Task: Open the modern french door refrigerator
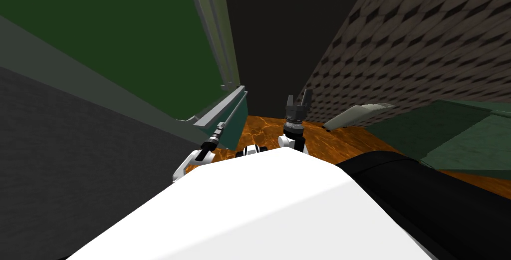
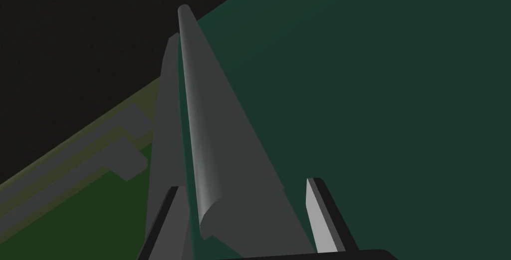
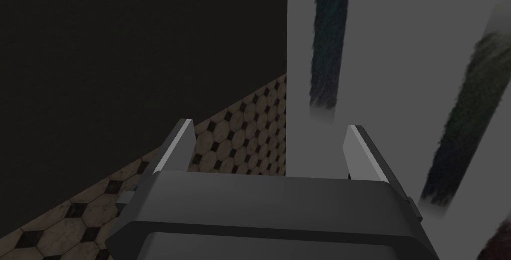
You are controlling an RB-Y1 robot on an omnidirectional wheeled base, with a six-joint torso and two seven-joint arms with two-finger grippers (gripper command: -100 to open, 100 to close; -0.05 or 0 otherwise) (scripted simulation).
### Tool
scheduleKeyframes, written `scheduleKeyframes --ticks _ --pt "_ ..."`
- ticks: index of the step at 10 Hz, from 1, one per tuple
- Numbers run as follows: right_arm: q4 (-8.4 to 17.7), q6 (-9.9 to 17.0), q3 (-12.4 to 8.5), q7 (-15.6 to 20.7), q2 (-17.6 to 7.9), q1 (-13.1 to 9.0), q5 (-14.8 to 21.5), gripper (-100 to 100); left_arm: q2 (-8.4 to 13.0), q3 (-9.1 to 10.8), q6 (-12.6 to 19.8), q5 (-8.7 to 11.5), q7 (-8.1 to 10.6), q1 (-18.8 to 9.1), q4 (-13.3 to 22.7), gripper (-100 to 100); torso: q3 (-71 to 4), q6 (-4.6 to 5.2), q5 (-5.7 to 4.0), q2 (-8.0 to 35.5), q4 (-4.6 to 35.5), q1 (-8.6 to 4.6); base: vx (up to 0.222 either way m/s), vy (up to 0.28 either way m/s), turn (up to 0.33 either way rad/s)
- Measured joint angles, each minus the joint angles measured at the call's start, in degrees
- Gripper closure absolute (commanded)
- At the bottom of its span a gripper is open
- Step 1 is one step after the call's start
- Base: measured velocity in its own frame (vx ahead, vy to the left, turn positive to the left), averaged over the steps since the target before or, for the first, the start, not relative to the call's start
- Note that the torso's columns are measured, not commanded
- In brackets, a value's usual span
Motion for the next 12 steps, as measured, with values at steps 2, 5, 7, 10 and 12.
scheduleKeyframes --ticks 2,5,7,10,12 --pt "0.0 0.0 0.0 0.0 0.0 0.0 0.0 0 -0.12 -0.14 0.12 -0.25 -0.1 0.44 -0.53 100 0.01 0.02 0.04 0.0 -0.12 -0.3 -0.042 -0.174 0.023" --pt "0.0 0.0 0.01 0.0 0.01 0.0 0.0 0 -0.19 -0.32 0.22 -0.53 -0.16 0.93 -1.47 100 0.06 0.05 -0.06 0.09 0.04 -0.4 -0.048 -0.17 0.009" --pt "0.0 0.0 0.0 0.0 0.0 0.0 0.0 0 -0.3 -0.63 0.38 -0.61 -0.12 1.3 -1.49 100 -0.02 0.01 0.07 -0.03 -0.09 -0.12 -0.03 -0.146 0.017" --pt "0.0 0.0 0.01 0.0 0.01 0.0 0.0 0 -0.29 -0.69 0.22 -0.9 -0.2 1.75 -2.15 100 0.0 0.12 -0.02 -0.01 -0.03 -0.43 -0.048 -0.197 0.021" --pt "0.0 0.0 0.0 0.0 0.0 0.0 0.0 0 -0.52 -0.88 0.06 -1.1 -0.27 2.31 -2.32 100 -0.04 0.06 0.0 -0.08 -0.03 -0.05 -0.034 -0.115 0.004"
